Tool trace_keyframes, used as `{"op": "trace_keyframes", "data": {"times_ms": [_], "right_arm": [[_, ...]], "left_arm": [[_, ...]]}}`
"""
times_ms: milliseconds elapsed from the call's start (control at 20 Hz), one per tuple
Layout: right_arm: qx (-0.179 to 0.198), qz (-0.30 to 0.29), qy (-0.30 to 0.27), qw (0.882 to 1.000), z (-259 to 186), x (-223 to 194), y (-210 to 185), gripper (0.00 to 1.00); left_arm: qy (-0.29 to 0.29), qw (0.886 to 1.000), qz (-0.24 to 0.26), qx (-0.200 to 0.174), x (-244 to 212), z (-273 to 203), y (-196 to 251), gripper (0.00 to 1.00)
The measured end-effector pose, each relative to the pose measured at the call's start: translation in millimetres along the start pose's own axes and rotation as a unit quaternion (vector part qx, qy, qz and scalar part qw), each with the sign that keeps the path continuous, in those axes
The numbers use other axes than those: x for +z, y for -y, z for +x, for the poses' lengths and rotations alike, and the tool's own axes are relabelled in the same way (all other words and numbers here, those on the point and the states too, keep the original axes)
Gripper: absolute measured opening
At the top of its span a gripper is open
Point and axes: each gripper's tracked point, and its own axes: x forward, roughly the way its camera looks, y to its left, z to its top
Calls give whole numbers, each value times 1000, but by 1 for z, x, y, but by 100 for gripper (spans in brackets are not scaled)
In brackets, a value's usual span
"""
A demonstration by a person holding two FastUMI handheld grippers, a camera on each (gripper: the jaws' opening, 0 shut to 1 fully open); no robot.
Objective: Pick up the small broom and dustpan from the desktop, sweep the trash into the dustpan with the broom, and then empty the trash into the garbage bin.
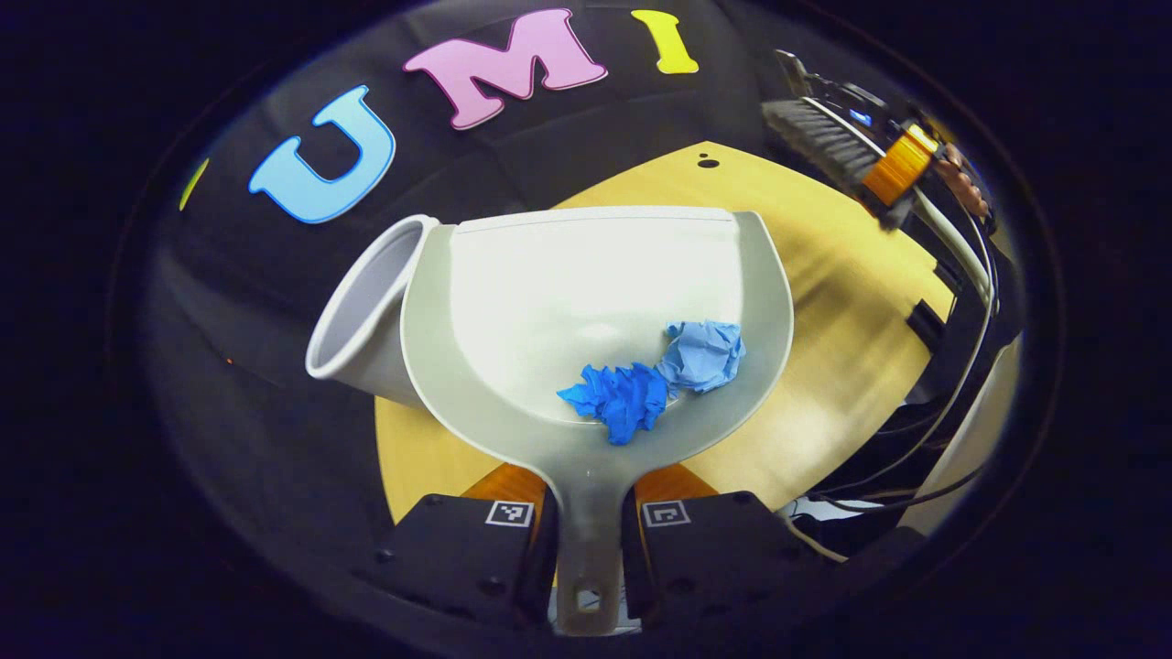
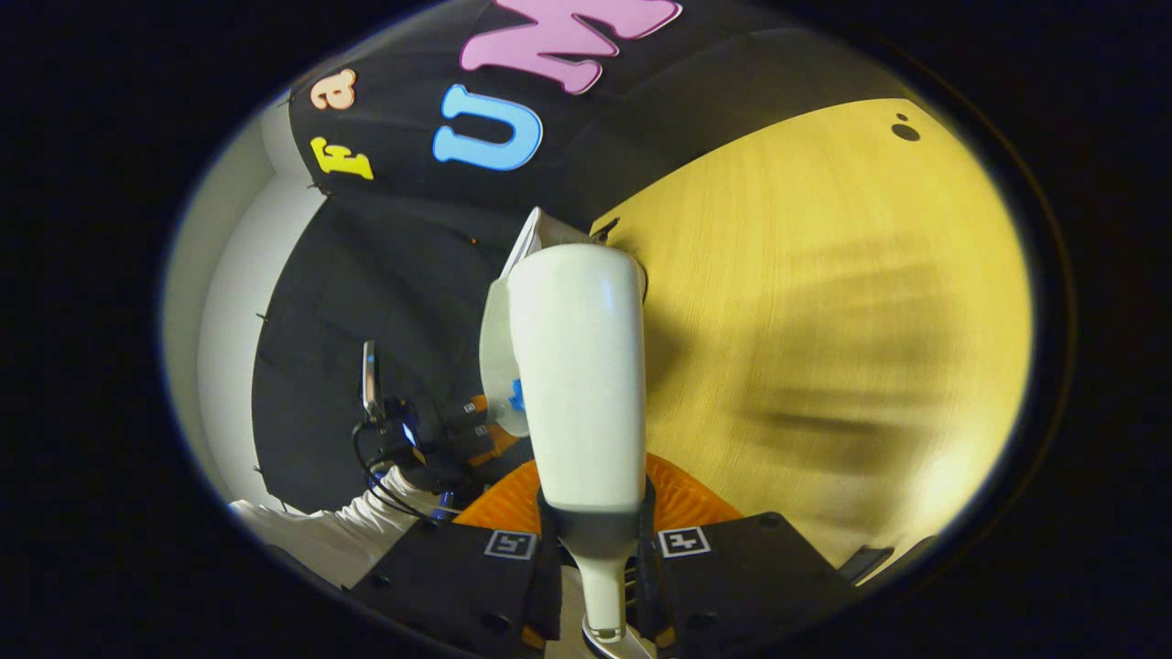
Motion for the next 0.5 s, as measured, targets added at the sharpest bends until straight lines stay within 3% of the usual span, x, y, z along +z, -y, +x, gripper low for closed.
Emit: {"op": "trace_keyframes", "data": {"times_ms": [300, 500], "right_arm": [[-32, 43, 41, 998, -57, -64, 105, 34], [-54, 74, 52, 994, -95, -105, 166, 34]], "left_arm": [[-26, 990, -2, 137, 46, -15, -175, 27], [-76, 975, 34, 208, 47, -5, -237, 27]]}}
